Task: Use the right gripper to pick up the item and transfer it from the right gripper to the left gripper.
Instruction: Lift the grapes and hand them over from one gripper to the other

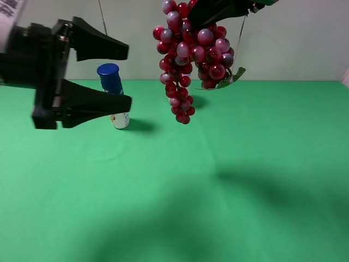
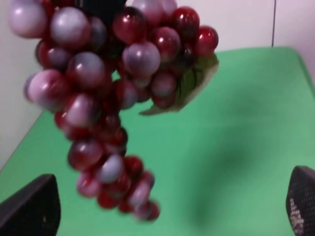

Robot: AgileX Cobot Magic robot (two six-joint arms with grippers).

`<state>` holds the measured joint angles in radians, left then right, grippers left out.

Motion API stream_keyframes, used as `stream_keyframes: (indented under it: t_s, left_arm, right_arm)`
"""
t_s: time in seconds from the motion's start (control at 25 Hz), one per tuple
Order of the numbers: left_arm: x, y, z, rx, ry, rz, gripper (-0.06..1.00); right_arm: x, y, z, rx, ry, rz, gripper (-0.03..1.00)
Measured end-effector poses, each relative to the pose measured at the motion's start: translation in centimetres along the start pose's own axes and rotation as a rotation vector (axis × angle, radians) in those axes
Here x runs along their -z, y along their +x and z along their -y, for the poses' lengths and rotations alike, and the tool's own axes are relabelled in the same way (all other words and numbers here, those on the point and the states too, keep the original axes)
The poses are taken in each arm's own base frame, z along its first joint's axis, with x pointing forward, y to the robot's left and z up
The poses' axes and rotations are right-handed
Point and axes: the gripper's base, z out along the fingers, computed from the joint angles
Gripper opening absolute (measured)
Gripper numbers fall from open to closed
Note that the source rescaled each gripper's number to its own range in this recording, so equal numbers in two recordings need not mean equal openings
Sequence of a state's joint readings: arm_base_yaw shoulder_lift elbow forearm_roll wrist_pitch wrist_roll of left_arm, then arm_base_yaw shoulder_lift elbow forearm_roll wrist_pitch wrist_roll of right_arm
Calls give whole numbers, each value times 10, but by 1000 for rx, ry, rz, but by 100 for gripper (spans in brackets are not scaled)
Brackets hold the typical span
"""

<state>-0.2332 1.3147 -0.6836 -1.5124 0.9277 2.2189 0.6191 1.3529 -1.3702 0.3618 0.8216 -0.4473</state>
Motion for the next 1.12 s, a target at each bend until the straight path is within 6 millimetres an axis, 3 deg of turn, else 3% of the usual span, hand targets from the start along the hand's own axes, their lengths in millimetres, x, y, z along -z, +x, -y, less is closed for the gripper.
stream_keyframes:
  t_s: [0.24,0.56,1.12]
  left_arm:
    - [-22,7,1,-12,17,10,100]
    - [-24,5,-7,-3,-57,47,100]
    - [-32,5,-2,-38,-55,17,100]
  right_arm:
    - [0,1,-1,-2,-8,-12,1]
    - [0,2,-2,-12,-26,-23,1]
    - [0,2,-5,-32,-54,-28,1]
